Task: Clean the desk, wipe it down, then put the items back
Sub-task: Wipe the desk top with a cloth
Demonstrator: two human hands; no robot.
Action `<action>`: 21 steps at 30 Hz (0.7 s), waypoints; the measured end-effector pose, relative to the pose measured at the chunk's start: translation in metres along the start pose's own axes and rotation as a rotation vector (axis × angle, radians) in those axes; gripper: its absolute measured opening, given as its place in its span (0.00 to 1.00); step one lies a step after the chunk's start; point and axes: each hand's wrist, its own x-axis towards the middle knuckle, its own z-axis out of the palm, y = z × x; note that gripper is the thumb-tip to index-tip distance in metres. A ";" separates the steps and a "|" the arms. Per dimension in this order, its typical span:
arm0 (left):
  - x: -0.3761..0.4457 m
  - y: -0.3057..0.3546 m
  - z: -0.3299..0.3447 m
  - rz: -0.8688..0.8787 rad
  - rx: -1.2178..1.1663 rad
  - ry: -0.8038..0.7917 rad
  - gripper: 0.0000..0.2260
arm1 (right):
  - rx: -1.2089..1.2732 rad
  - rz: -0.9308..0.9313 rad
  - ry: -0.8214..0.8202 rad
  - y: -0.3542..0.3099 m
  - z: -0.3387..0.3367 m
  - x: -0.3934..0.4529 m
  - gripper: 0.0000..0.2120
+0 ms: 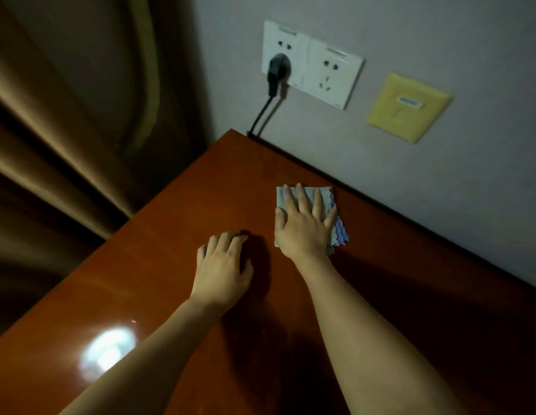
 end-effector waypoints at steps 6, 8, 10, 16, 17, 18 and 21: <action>-0.035 0.076 0.031 0.170 0.017 -0.062 0.22 | 0.005 0.125 0.028 0.093 -0.012 -0.055 0.26; -0.047 0.105 0.041 0.226 0.015 -0.082 0.22 | 0.017 0.161 0.044 0.125 -0.015 -0.075 0.25; -0.059 0.134 0.054 0.268 0.018 -0.098 0.22 | 0.024 0.195 0.059 0.158 -0.018 -0.096 0.25; -0.096 0.227 0.102 0.377 0.040 -0.132 0.22 | 0.036 0.306 0.099 0.267 -0.028 -0.157 0.25; -0.103 0.243 0.109 0.397 0.042 -0.136 0.22 | 0.032 0.324 0.108 0.287 -0.029 -0.168 0.25; -0.110 0.258 0.117 0.415 0.045 -0.140 0.22 | 0.025 0.340 0.118 0.307 -0.030 -0.180 0.25; -0.130 0.301 0.141 0.462 0.058 -0.156 0.22 | 0.030 0.403 0.147 0.368 -0.036 -0.218 0.25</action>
